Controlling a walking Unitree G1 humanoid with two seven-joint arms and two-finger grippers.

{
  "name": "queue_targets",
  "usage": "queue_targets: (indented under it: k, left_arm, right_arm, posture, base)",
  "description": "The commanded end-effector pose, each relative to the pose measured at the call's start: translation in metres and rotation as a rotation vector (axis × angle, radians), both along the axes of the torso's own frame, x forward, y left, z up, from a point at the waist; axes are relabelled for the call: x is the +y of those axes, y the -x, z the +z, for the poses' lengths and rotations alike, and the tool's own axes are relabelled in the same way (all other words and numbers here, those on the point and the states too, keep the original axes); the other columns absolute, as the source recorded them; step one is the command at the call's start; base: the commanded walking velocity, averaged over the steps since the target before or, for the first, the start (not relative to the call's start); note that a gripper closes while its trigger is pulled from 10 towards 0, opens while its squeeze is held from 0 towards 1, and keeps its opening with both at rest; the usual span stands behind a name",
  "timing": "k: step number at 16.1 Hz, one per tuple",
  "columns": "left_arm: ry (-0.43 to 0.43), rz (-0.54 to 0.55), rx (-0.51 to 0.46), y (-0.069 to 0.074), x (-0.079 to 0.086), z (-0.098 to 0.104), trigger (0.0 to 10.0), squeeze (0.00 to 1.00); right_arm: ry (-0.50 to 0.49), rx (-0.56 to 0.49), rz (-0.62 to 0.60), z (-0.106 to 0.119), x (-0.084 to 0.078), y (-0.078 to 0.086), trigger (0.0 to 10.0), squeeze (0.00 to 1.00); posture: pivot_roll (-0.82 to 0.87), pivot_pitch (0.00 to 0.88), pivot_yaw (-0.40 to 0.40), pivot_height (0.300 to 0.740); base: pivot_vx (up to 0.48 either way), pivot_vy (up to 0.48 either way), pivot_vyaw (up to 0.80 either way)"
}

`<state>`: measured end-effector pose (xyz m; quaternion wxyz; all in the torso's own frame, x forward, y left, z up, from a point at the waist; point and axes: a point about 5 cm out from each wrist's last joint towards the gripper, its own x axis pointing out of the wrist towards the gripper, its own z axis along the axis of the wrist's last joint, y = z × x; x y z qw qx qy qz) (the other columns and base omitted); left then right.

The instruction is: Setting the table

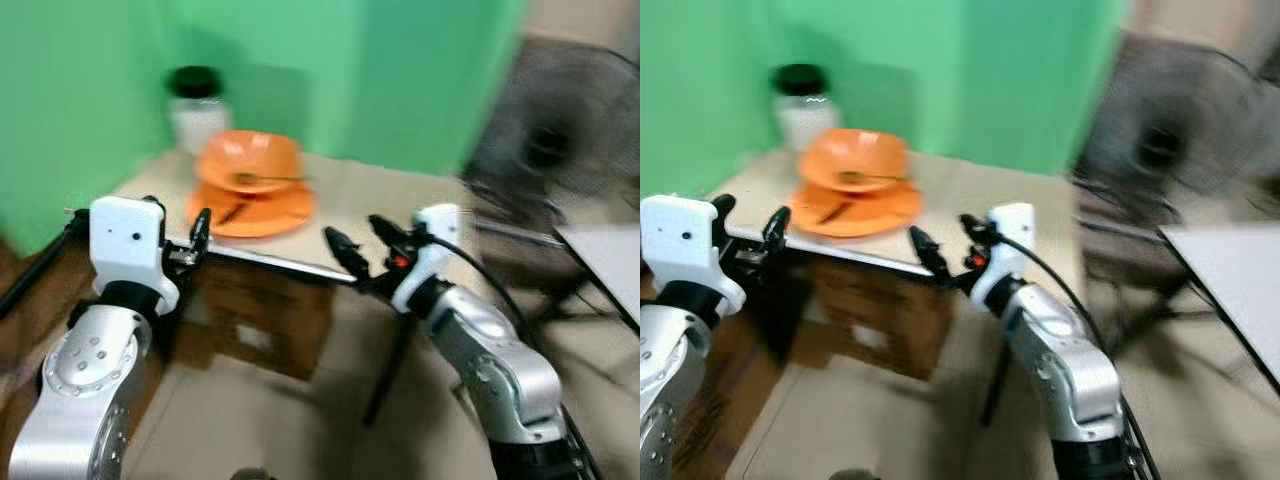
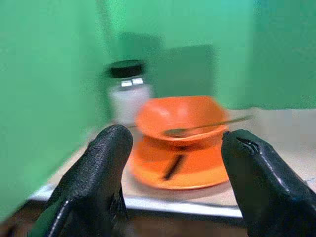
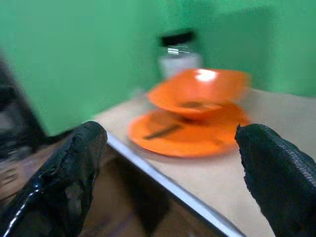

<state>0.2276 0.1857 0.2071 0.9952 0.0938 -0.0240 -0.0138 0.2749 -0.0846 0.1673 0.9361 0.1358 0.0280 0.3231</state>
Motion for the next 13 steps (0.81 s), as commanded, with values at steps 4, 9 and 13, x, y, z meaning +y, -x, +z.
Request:
queue_targets:
  k: [4,9,13]
  left_arm:
    - [-0.012,-0.036,0.014,0.0,-0.002,-0.003,10.0,0.0]
    - [-0.026,-0.078,0.048,0.0,0.001,-0.012,10.0,0.0]
    - [-0.024,-0.087,0.051,0.001,0.001,-0.012,10.0,0.0]
  right_arm:
    - [0.001,-0.014,-0.097,0.001,-0.011,-0.011,10.0,1.0]
    - [0.049,-0.064,-0.205,0.004,-0.02,-0.018,10.0,1.0]
    - [0.023,-0.046,-0.173,0.004,-0.019,-0.018,10.0,1.0]
  posture:
    - [0.06,0.0,-0.028,0.74]
    - [0.05,0.0,-0.028,0.74]
    - [0.05,0.0,-0.022,0.74]
  base:
    - [0.344,0.0,0.19]
    - [0.348,0.0,0.0]
    - [0.349,0.0,0.0]
